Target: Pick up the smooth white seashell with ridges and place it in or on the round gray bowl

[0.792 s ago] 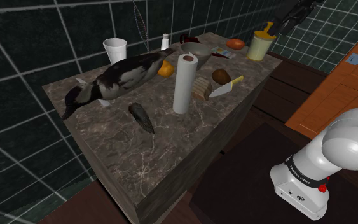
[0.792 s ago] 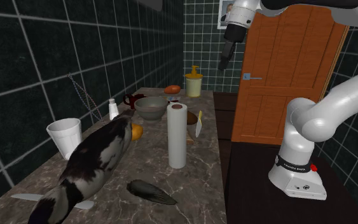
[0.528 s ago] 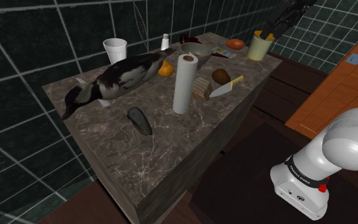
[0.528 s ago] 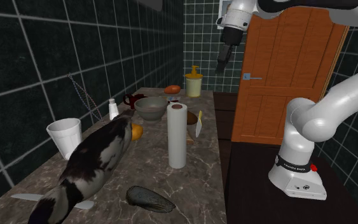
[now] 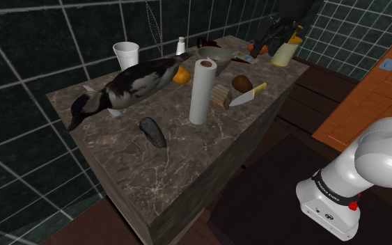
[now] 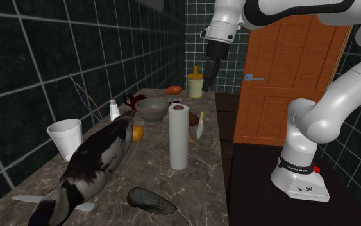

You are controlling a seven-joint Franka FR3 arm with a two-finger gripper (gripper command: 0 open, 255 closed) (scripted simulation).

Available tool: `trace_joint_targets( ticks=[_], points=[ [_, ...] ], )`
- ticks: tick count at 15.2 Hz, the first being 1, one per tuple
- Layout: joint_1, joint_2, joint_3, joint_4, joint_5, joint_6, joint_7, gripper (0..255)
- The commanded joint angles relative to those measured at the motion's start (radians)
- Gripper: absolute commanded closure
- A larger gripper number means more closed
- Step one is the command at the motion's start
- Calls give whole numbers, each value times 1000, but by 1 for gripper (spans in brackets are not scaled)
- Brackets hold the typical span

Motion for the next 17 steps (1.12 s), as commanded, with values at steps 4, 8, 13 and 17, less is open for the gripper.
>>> trace_joint_targets(
  ticks=[4,8,13,17],
  points=[
    [25,118,86,32,25,62,78,0],
    [41,229,155,79,30,107,145,0],
    [60,385,237,161,12,156,237,0],
    [79,523,296,245,-26,185,317,0]
  ],
)
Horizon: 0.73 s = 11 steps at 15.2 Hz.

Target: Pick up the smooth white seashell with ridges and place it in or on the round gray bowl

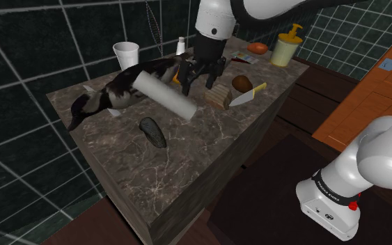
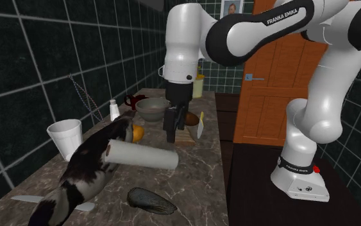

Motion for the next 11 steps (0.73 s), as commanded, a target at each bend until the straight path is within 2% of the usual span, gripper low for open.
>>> trace_joint_targets(
  ticks=[1,5,11],
  points=[
    [11,70,26,44,-22,12,41,0],
    [46,221,68,150,-84,25,127,0],
    [128,444,92,333,-181,13,237,0]
  ],
)
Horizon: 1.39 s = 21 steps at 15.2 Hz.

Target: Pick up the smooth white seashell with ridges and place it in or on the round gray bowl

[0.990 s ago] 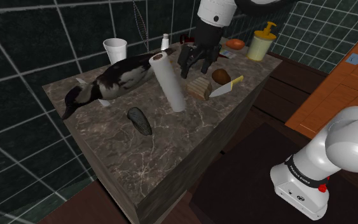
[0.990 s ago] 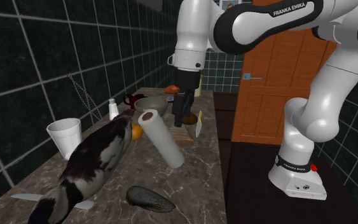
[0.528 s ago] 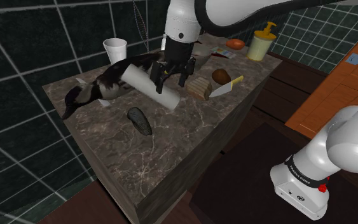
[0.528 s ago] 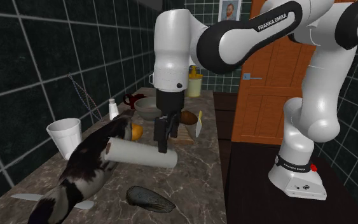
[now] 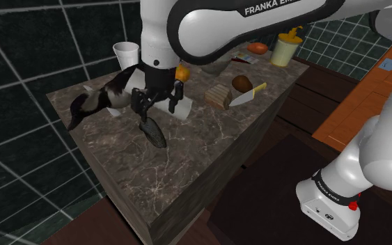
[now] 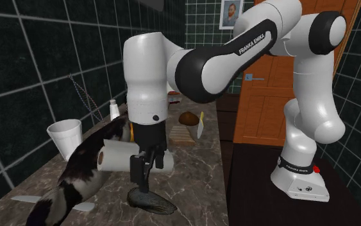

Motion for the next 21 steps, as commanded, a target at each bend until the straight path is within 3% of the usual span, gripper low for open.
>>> trace_joint_targets(
  ticks=[1,8,15,16,21],
  points=[
    [18,48,-1,30,-22,8,20,0],
    [27,81,-5,-17,-40,85,32,0],
    [24,82,-2,-17,-42,85,33,0],
    [20,76,-2,-27,-38,91,28,255],
    [6,86,-10,-13,-40,85,6,255]
  ],
)
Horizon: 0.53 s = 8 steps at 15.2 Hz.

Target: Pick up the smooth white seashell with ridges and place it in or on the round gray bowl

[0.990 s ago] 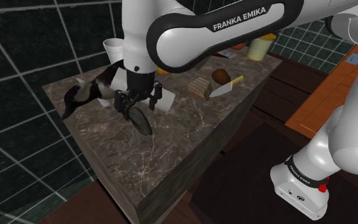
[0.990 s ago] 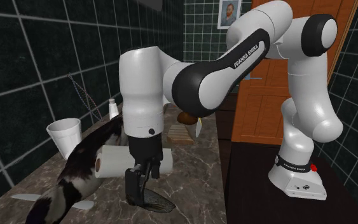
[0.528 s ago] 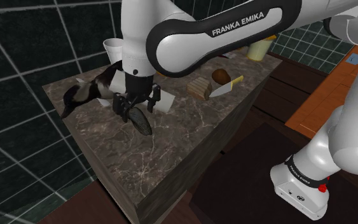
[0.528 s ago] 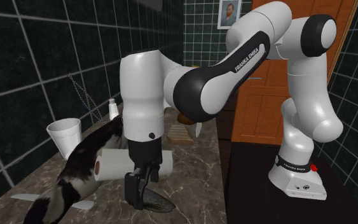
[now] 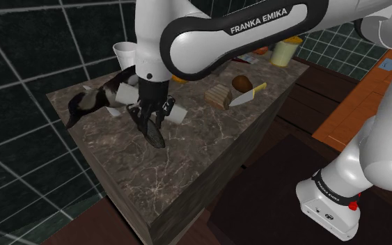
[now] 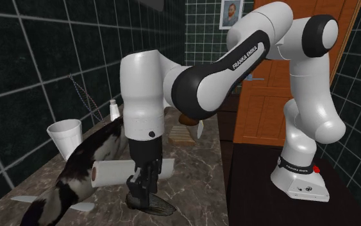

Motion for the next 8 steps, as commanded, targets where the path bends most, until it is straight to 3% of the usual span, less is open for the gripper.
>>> trace_joint_targets(
  ticks=[1,8],
  points=[
    [-10,24,-16,-9,-50,6,-5,255],
    [6,-4,-6,17,-38,-44,16,255]
  ],
)
